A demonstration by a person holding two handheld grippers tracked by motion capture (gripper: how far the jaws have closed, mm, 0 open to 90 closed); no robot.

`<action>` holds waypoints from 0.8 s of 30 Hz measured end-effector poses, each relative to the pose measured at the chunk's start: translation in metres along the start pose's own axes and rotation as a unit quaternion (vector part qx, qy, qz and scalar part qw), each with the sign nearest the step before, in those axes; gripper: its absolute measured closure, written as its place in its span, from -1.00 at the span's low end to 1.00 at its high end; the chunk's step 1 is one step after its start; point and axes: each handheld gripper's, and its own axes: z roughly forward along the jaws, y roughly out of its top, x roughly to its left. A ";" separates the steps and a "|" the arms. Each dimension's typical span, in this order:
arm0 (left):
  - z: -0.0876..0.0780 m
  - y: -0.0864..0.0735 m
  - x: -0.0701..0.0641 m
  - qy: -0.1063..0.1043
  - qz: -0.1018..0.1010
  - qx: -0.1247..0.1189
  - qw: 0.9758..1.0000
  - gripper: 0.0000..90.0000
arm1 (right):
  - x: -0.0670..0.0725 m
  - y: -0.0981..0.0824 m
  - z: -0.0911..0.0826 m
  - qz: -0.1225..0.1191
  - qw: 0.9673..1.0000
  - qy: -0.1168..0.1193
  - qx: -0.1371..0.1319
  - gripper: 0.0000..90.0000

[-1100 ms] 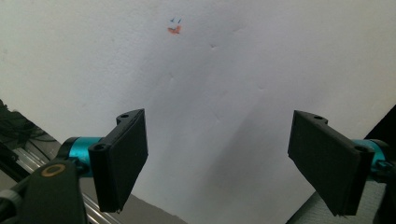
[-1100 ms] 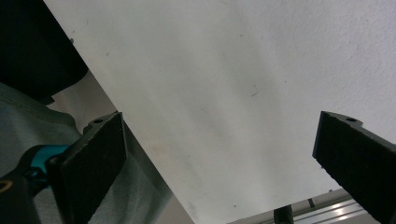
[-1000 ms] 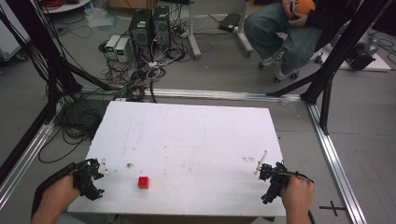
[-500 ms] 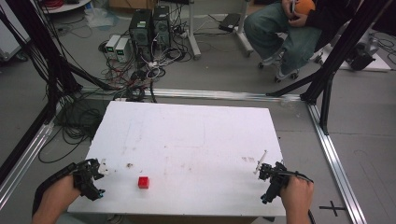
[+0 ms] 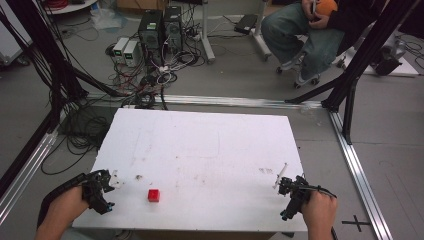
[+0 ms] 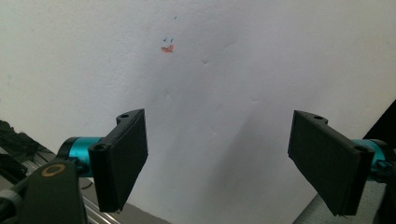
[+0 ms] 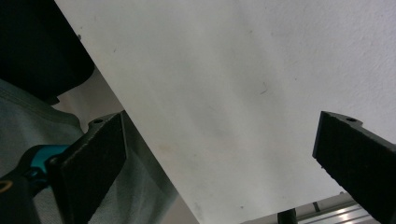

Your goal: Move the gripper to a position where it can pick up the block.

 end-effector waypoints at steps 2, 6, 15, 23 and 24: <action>0.002 0.001 0.001 -0.002 0.004 0.005 1.000 -0.55 | 0.000 0.001 -0.001 -0.001 1.000 -0.001 -0.003 -0.95; 0.007 0.004 0.001 -0.004 0.030 0.021 0.999 -0.55 | -0.001 0.004 -0.001 -0.002 1.000 -0.001 -0.005 -0.95; 0.010 0.019 0.010 -0.019 0.071 0.021 0.997 -0.55 | 0.000 0.005 -0.002 -0.004 1.000 0.002 -0.007 -0.95; 0.007 0.038 0.009 -0.021 0.123 0.030 0.992 -0.55 | 0.000 0.004 -0.003 -0.005 1.000 0.003 -0.012 -0.95; 0.007 0.038 0.009 -0.021 0.123 0.030 0.992 -0.55 | 0.000 0.004 -0.003 -0.005 1.000 0.003 -0.012 -0.95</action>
